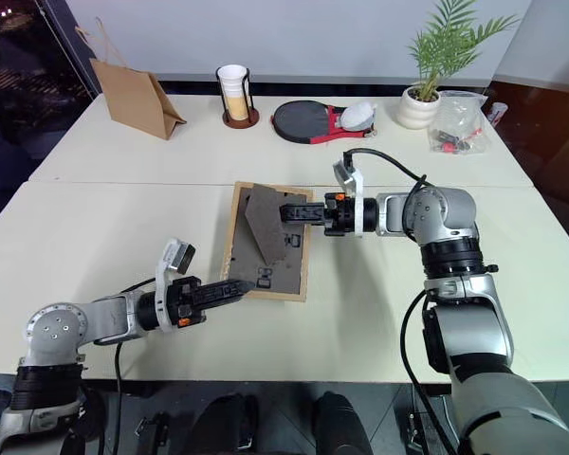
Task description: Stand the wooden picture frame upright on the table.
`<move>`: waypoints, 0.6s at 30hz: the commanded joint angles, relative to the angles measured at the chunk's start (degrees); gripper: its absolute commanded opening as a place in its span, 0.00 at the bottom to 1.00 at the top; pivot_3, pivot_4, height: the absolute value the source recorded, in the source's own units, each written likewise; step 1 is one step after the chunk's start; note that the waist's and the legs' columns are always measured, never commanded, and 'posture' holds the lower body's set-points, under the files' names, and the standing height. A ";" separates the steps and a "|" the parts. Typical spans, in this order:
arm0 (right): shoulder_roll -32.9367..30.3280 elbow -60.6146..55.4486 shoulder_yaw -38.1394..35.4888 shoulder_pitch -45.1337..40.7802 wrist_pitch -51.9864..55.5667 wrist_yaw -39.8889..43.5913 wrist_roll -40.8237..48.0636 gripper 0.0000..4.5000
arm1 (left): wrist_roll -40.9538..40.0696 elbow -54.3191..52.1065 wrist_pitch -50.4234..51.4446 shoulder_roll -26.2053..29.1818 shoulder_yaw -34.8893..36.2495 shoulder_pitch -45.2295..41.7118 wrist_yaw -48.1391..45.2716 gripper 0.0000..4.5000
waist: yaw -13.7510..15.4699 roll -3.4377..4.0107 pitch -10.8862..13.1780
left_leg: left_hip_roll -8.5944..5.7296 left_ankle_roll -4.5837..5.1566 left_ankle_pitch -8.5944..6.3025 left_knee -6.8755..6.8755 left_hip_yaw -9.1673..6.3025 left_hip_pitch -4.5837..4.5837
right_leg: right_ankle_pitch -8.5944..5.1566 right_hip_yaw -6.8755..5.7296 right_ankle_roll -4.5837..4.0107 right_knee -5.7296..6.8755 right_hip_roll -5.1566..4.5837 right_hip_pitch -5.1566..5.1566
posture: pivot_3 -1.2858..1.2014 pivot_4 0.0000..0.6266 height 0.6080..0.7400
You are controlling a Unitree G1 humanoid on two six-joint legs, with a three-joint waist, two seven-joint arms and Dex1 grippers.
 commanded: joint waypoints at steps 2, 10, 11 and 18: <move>-12.04 -13.85 3.27 5.87 -15.42 8.01 -7.96 0.99 | -4.33 -2.43 -1.32 0.97 1.13 -0.03 0.48 0.24 | 0.08 0.00 0.00 | -0.03 0.03 -0.02 -0.01 -0.01 -0.03 | 0.00 -0.01 0.00 -0.09 -0.03 0.01 | 0.52 0.24 1.00; -20.15 -13.88 8.79 15.46 -88.08 -2.62 -43.62 0.99 | -8.23 -1.91 -2.88 1.63 0.21 -0.90 3.36 0.24 | -0.81 0.03 0.02 | 0.07 0.04 -0.03 0.03 0.18 0.12 | 0.00 0.22 0.04 0.01 0.21 0.02 | 0.52 0.24 1.00; -19.47 -10.90 9.42 14.94 -98.44 -7.41 -48.87 0.99 | -9.25 -1.66 -3.15 1.51 0.07 -1.08 4.15 0.24 | -0.88 0.03 0.02 | 0.08 0.00 -0.01 0.02 0.19 0.18 | 0.00 0.25 0.04 0.05 0.33 0.02 | 0.52 0.24 1.00; -15.99 1.77 9.88 10.02 -136.39 -49.09 -87.66 0.99 | -14.77 -0.64 -4.20 1.94 -1.75 -0.85 7.91 0.24 | -0.41 0.03 0.02 | 0.07 -0.67 0.39 0.10 0.20 0.23 | 0.00 0.37 0.04 0.19 0.37 0.02 | 0.52 0.24 1.00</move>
